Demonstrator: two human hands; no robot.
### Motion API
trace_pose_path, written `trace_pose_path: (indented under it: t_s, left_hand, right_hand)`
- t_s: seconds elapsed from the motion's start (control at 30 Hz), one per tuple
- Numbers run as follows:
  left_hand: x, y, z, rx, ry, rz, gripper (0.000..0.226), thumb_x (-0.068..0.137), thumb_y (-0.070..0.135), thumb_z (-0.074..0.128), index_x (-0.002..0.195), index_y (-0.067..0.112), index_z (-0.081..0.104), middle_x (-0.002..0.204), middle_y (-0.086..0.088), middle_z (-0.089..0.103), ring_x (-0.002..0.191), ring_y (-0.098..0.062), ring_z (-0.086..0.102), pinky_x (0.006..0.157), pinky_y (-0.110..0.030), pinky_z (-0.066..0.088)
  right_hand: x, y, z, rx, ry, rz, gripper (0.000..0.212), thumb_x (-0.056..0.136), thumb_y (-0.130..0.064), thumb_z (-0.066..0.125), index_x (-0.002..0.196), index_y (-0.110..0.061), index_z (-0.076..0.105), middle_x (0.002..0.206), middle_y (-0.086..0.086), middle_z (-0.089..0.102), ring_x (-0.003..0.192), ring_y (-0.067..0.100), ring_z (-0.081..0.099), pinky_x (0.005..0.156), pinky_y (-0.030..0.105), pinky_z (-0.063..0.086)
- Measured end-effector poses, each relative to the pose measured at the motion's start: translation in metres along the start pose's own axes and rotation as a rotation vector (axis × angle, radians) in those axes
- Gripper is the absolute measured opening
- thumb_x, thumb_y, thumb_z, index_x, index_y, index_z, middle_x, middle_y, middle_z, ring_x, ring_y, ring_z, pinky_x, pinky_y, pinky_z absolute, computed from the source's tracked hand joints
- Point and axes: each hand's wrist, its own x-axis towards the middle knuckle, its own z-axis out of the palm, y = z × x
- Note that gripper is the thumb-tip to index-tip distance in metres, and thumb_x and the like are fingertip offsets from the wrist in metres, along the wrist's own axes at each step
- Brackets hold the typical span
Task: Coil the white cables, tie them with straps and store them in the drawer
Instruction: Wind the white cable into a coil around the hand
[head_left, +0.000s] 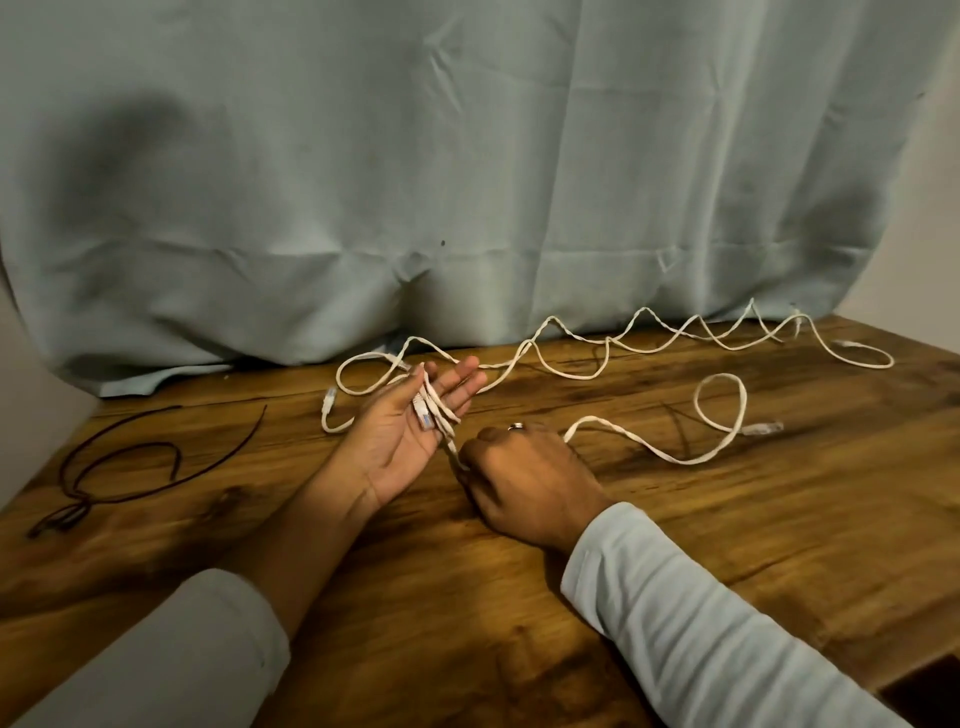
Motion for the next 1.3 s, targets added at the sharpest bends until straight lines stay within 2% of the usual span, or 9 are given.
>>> trace_pose_path:
  t_s: [0.17, 0.27, 0.4, 0.47, 0.53, 0.63, 0.83, 1.03, 1.3]
  left_hand:
    - [-0.002, -0.007, 0.0, 0.334, 0.017, 0.075, 0.024, 0.111, 0.018, 0.036, 0.101, 0.008, 0.056, 0.12, -0.024, 0.072, 0.117, -0.033, 0.069, 0.105, -0.043, 0.05]
    - [-0.005, -0.014, -0.001, 0.628, 0.047, 0.069, 0.024, 0.111, 0.02, 0.039, 0.105, 0.011, 0.06, 0.107, -0.008, 0.079, 0.106, -0.021, 0.073, 0.09, -0.03, 0.057]
    - [-0.002, -0.017, -0.009, 0.878, 0.068, 0.066, 0.033, 0.106, 0.032, 0.051, 0.126, 0.009, 0.063, 0.117, -0.002, 0.074, 0.116, -0.017, 0.066, 0.101, -0.033, 0.052]
    - [-0.004, -0.016, -0.008, 0.909, 0.017, 0.045, 0.029, 0.109, 0.029, 0.045, 0.121, 0.01, 0.063, 0.107, -0.005, 0.076, 0.1, -0.022, 0.072, 0.091, -0.036, 0.055]
    - [-0.005, -0.015, -0.005, 0.904, -0.016, 0.027, 0.026, 0.111, 0.022, 0.038, 0.105, 0.008, 0.06, 0.077, -0.009, 0.073, 0.067, -0.024, 0.066, 0.068, -0.037, 0.052]
    - [-0.006, -0.013, -0.004, 0.892, -0.036, 0.001, 0.028, 0.11, 0.021, 0.038, 0.097, 0.008, 0.059, 0.06, -0.007, 0.061, 0.052, -0.019, 0.057, 0.06, -0.034, 0.044]
    - [-0.008, -0.014, -0.002, 0.735, -0.183, -0.105, 0.045, 0.11, 0.034, 0.036, 0.11, 0.001, 0.067, 0.06, -0.002, 0.045, 0.054, -0.02, 0.049, 0.071, -0.038, 0.039]
    - [-0.013, -0.011, 0.003, 0.46, -0.187, -0.218, 0.033, 0.106, 0.034, 0.044, 0.089, 0.01, 0.059, 0.056, 0.003, 0.035, 0.048, -0.013, 0.038, 0.076, -0.036, 0.046]
    - [-0.009, -0.001, 0.0, 0.024, -0.079, -0.163, 0.027, 0.103, 0.034, 0.045, 0.087, 0.015, 0.056, 0.05, 0.008, 0.034, 0.042, -0.007, 0.035, 0.071, -0.029, 0.048]
  right_hand:
    - [-0.001, 0.003, -0.006, 0.123, -0.051, -0.053, 0.02, 0.088, -0.029, 0.057, 0.102, -0.018, 0.067, 0.103, 0.005, 0.069, 0.093, 0.027, 0.064, 0.083, 0.038, 0.048]
    - [-0.001, 0.007, -0.009, 0.154, -0.021, -0.069, 0.035, 0.087, -0.024, 0.062, 0.121, -0.02, 0.069, 0.12, 0.003, 0.069, 0.11, 0.023, 0.061, 0.091, 0.038, 0.046]
    - [-0.001, 0.013, -0.012, 0.158, 0.132, -0.007, 0.024, 0.094, -0.028, 0.063, 0.117, -0.023, 0.067, 0.112, 0.0, 0.068, 0.103, 0.022, 0.061, 0.086, 0.036, 0.043]
    - [-0.003, 0.02, -0.012, 0.201, 0.194, 0.058, 0.022, 0.098, -0.033, 0.059, 0.116, -0.022, 0.067, 0.109, 0.0, 0.066, 0.098, 0.021, 0.061, 0.083, 0.037, 0.047]
    - [-0.005, 0.031, -0.011, 0.27, 0.259, 0.099, 0.024, 0.1, -0.029, 0.056, 0.116, -0.018, 0.069, 0.106, 0.003, 0.064, 0.095, 0.023, 0.062, 0.079, 0.038, 0.05]
    - [-0.007, 0.041, -0.008, 0.306, 0.295, 0.166, 0.032, 0.101, -0.033, 0.05, 0.119, -0.017, 0.071, 0.106, 0.003, 0.065, 0.094, 0.023, 0.065, 0.075, 0.036, 0.053]
    - [-0.008, 0.04, -0.01, 0.339, 0.319, 0.273, 0.038, 0.103, -0.045, 0.043, 0.124, -0.025, 0.069, 0.11, 0.0, 0.066, 0.096, 0.021, 0.065, 0.074, 0.04, 0.056]
    - [-0.009, 0.037, -0.005, 0.393, 0.276, 0.289, 0.033, 0.106, -0.04, 0.046, 0.132, -0.031, 0.065, 0.114, -0.003, 0.07, 0.102, 0.018, 0.066, 0.081, 0.043, 0.056]
    - [-0.006, 0.028, 0.003, 0.117, -0.072, 0.353, 0.07, 0.107, -0.046, 0.037, 0.165, -0.028, 0.001, 0.132, 0.014, 0.064, 0.107, 0.037, 0.066, 0.085, 0.046, 0.05]
